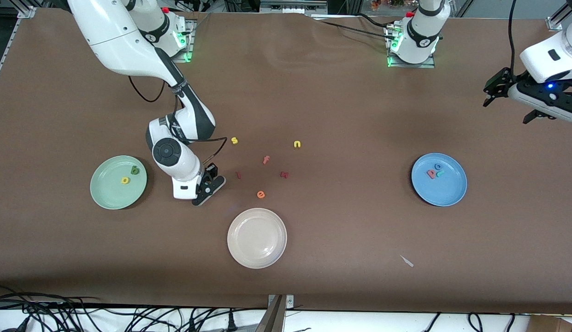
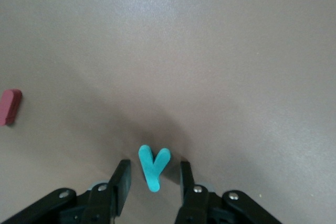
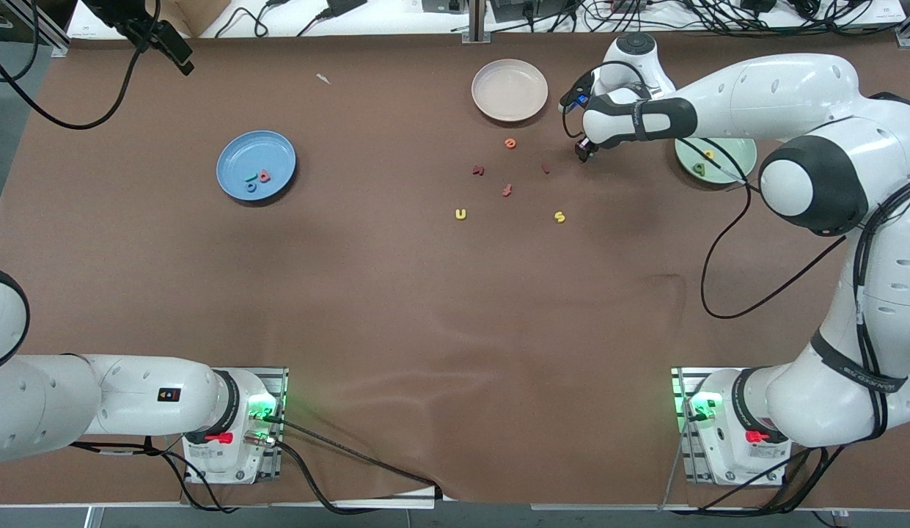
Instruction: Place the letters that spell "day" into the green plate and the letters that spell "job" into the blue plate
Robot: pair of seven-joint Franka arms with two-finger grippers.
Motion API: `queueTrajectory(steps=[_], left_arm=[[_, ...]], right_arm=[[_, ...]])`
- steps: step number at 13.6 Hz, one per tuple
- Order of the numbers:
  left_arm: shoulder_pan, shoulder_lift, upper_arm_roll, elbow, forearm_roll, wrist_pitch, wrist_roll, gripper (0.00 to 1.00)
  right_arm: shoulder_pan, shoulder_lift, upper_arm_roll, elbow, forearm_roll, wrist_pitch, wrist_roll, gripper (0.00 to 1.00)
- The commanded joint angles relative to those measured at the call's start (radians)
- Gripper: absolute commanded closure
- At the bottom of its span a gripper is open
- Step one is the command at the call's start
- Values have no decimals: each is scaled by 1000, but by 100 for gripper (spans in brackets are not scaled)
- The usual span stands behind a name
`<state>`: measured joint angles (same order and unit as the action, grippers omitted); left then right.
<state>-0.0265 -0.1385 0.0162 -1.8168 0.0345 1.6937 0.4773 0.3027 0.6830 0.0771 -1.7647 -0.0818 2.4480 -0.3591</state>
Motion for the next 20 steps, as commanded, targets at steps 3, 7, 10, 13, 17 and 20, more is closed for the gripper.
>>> queueTrajectory(steps=[3,7,10,13,17,20], left_arm=[[3,14,-18,62,32,-63,-11,0],[3,36,-25,97,53,-71,-12,0],[-6,37,-24,134,54,-118,-14,0],[-21,59,-19,171,119,-132,-48,0],[-18,71,-13,179,117,-129,-51,0],[-21,85,-19,192,119,-123,-51,0]], right_arm=[[-5,10,12,11,4,6,-20,73],[-5,12,12,10,5,9,-18,87],[-5,12,12,10,7,17,-18,98],[-5,12,12,10,10,17,-17,100],[-5,6,16,25,14,6,-9,100],[-11,0,21,33,66,-21,-7,100]])
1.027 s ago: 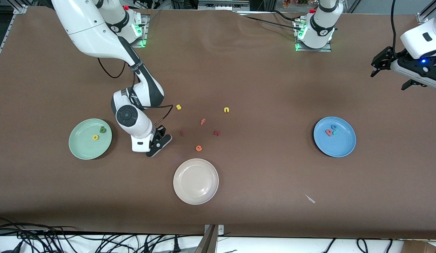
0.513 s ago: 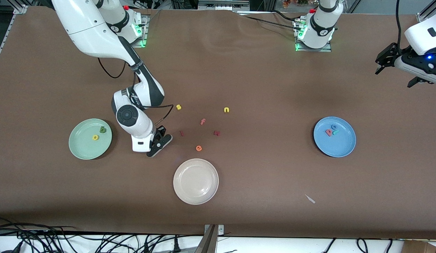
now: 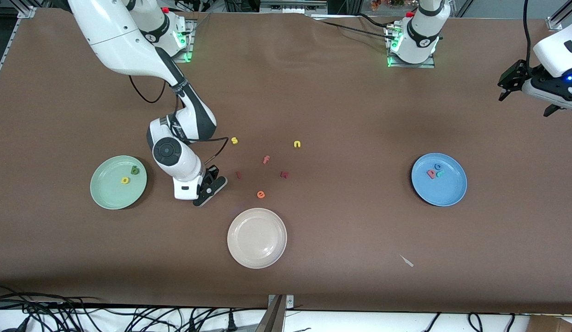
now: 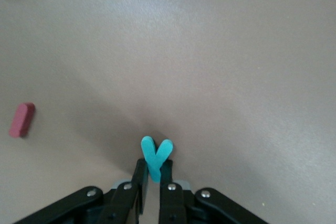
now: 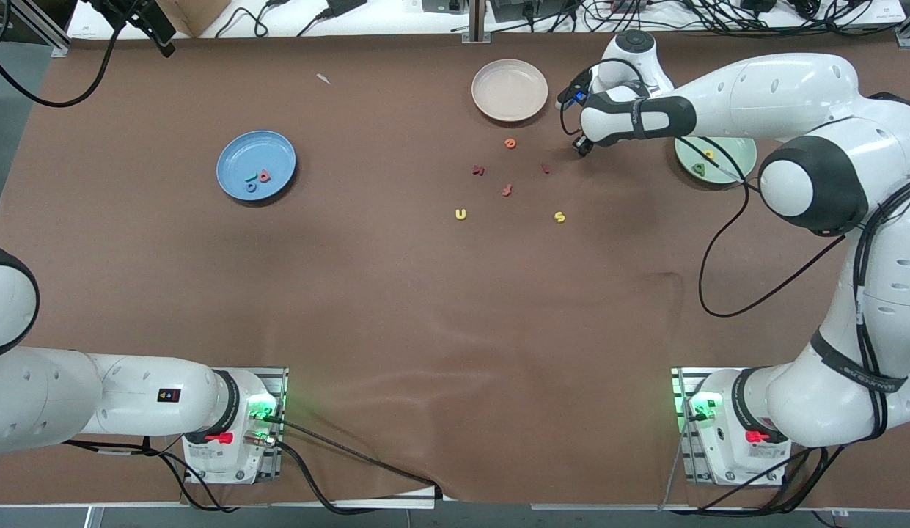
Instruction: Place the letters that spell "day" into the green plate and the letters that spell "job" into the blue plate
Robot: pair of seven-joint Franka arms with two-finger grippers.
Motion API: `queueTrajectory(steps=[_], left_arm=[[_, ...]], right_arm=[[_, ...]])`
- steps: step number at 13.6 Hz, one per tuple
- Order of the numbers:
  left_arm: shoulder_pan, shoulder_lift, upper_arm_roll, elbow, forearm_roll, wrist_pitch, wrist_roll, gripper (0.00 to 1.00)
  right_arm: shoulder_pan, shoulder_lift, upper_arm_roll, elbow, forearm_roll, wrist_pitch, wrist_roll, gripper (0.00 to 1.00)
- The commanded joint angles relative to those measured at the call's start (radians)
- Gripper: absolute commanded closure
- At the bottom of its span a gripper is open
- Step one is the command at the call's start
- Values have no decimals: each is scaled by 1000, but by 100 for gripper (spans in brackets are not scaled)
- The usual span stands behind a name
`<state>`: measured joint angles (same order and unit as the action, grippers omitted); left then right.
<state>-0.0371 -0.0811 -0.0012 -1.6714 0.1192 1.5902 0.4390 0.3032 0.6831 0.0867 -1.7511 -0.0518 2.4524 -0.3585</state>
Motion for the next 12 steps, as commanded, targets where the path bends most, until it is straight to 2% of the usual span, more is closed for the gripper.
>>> queueTrajectory(steps=[1,5,12], left_arm=[[-12,38,-3,62,34,-19,-13,0],[-12,43,-2,64,33,-21,-13,0],[-4,40,1,65,20,-38,-11,0]], right_arm=[[-12,-13,10,24,41,-45,-8,100],[-22,-65,-19,24,41,-154,-4,100],[-22,-149,-178,22,39,-383,-5,100]])
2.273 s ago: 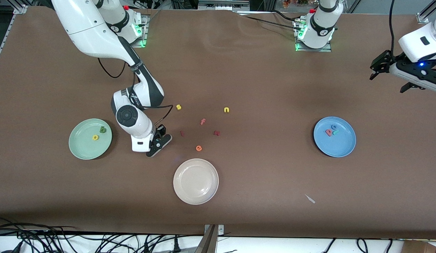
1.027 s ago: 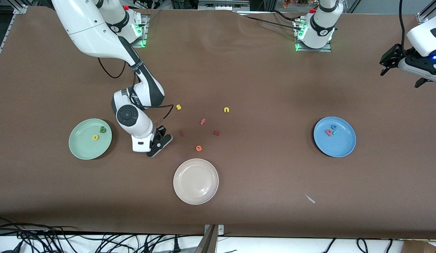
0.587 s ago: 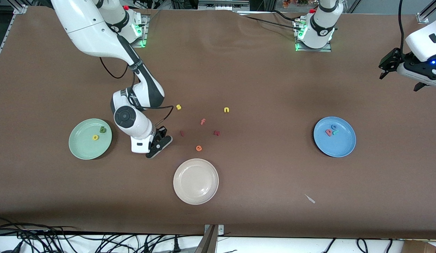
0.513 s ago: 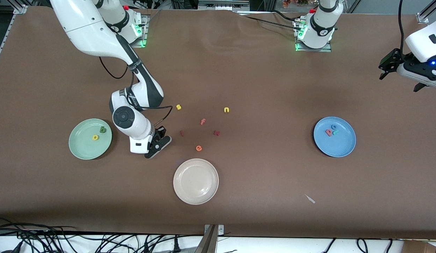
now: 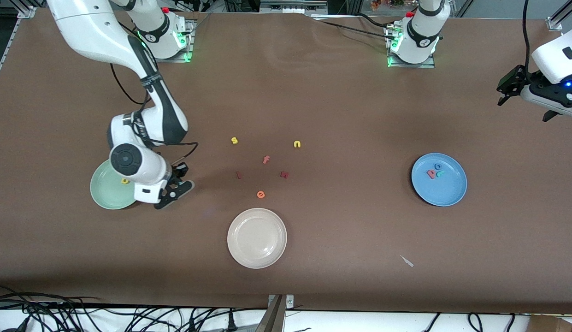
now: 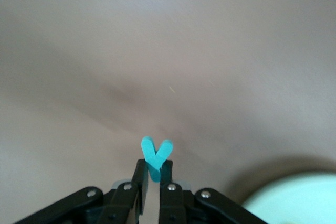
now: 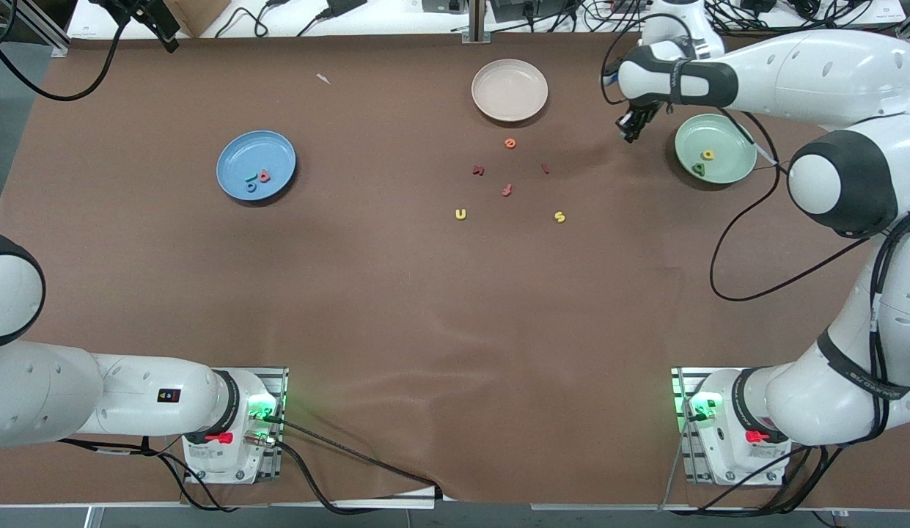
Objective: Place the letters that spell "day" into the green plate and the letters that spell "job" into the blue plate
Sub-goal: 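Carry the teal y to the green plate and release it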
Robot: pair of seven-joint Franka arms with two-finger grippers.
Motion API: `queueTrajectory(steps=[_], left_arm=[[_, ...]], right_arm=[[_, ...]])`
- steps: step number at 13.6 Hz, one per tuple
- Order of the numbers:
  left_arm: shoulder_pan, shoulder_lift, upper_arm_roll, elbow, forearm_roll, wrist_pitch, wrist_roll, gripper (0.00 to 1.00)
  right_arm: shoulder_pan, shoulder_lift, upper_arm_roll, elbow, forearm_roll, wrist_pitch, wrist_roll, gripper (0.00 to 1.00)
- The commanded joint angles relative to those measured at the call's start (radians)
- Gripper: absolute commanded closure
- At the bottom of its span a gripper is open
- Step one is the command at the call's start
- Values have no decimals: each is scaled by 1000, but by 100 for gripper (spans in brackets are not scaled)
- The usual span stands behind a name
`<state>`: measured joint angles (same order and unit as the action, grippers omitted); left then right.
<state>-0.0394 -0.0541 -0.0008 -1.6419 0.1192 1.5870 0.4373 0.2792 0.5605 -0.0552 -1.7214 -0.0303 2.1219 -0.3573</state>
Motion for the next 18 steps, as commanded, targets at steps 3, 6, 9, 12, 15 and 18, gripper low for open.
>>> queueTrajectory(steps=[3,6,9,12,15,18], left_arm=[[-2,14,-1,39,26,-36,-5,0],[19,13,10,37,23,-39,1,0],[32,17,12,39,23,-41,1,0],[39,26,10,39,5,-33,-6,0],[42,31,10,40,7,-33,-6,0],[38,33,10,56,14,-33,-6,0]], right_arm=[[2,-18,-115,-7,17,-60,-6,100],[0,-10,-179,-6,13,-60,-8,100],[-2,25,-235,-6,13,-57,-5,100],[-20,33,-242,-4,13,-56,-6,0],[-17,32,-241,-4,18,-60,-3,0],[-12,30,-241,-4,18,-60,-3,0]])
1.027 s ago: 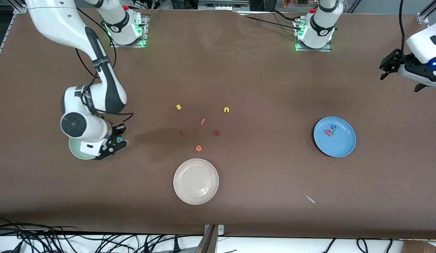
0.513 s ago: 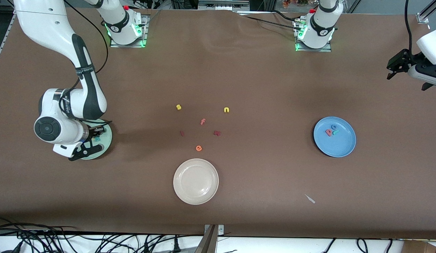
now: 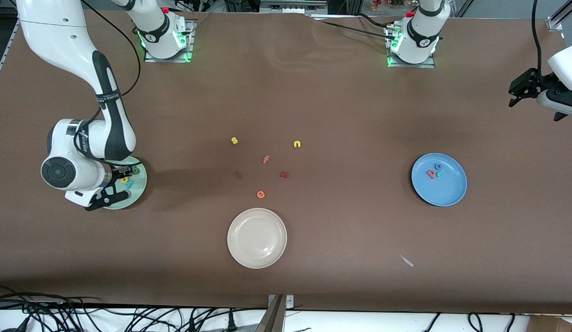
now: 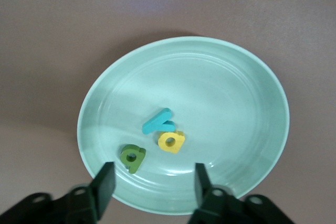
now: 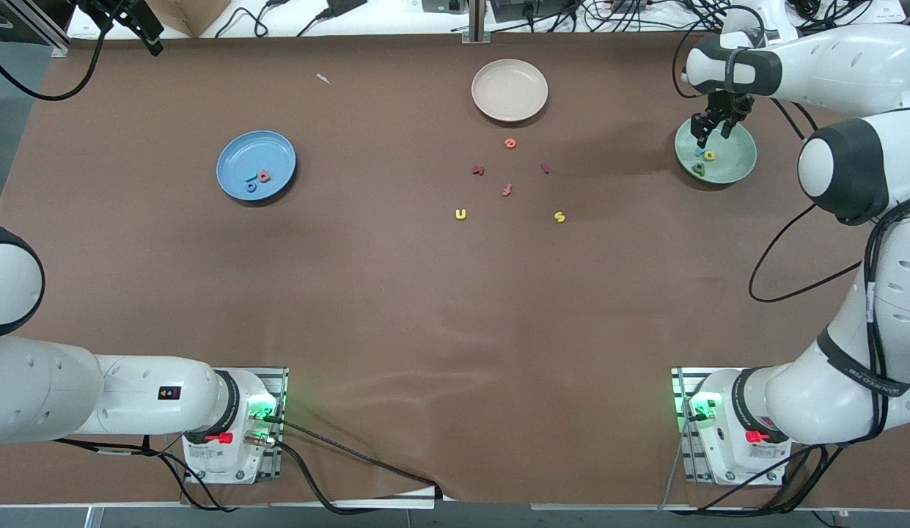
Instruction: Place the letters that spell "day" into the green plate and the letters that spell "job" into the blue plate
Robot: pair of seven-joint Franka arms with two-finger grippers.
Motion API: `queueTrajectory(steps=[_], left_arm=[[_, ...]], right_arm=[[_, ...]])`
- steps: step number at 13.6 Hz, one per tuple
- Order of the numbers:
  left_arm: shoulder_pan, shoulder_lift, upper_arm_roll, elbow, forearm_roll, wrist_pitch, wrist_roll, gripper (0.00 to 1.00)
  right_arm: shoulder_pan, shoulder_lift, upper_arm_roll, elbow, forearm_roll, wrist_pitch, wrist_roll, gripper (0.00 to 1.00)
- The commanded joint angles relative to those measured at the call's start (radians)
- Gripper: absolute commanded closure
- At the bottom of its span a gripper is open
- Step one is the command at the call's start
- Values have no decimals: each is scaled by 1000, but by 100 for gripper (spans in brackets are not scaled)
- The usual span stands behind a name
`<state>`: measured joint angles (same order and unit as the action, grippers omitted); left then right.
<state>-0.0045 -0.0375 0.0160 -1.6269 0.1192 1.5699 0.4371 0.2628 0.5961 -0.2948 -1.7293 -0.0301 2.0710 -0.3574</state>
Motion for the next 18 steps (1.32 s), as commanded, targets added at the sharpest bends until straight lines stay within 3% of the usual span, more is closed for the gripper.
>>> queueTrajectory(steps=[1,5,9,14,18], left_arm=[[4,16,-7,48,4,-16,5,0],[0,24,-8,59,10,-16,-8,0],[9,25,-7,59,5,-16,-3,0],[9,34,-7,59,14,-16,-6,0],[-8,34,-19,61,10,-17,-11,0]], right_arm=[[9,-7,0,4,18,-9,-2,0],[10,-19,9,22,18,-26,-3,0],[29,-19,9,106,19,-141,1,0],[87,-28,12,181,16,-282,188,0],[47,-158,146,142,9,-360,352,0]])
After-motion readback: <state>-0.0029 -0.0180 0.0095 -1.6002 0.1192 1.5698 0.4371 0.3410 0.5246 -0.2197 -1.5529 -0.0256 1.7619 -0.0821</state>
